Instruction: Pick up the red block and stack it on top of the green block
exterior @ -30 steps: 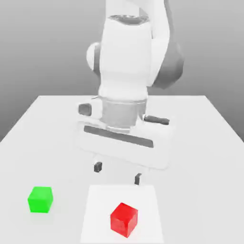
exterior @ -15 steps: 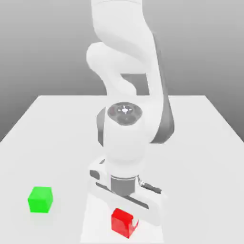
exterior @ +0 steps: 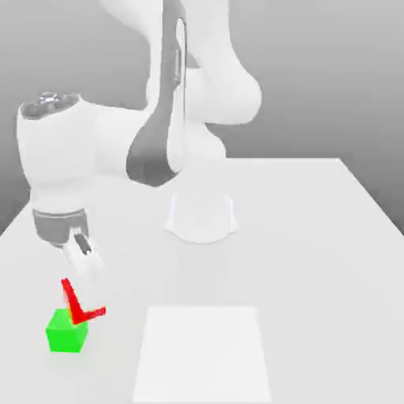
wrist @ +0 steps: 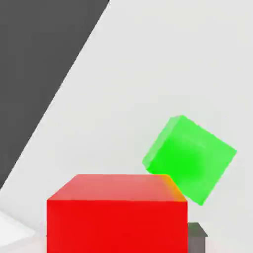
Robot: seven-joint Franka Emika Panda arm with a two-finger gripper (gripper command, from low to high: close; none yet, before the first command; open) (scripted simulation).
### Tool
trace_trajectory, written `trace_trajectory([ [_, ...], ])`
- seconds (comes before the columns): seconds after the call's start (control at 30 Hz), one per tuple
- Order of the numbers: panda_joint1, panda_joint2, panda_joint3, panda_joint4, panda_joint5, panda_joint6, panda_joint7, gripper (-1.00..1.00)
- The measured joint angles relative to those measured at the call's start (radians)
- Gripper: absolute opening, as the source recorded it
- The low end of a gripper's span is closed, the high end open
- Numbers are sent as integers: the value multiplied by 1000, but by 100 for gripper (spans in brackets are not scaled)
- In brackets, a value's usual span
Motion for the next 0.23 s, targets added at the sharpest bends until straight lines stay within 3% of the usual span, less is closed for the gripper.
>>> trace_trajectory([
  [0.13, -2, 124, 10, 3, 23, 120, -12, -100],
  [0.17, -4, 148, 13, 4, 28, 143, -16, 100],
  [0.23, -4, 148, 13, 4, 28, 143, -16, 100],
])
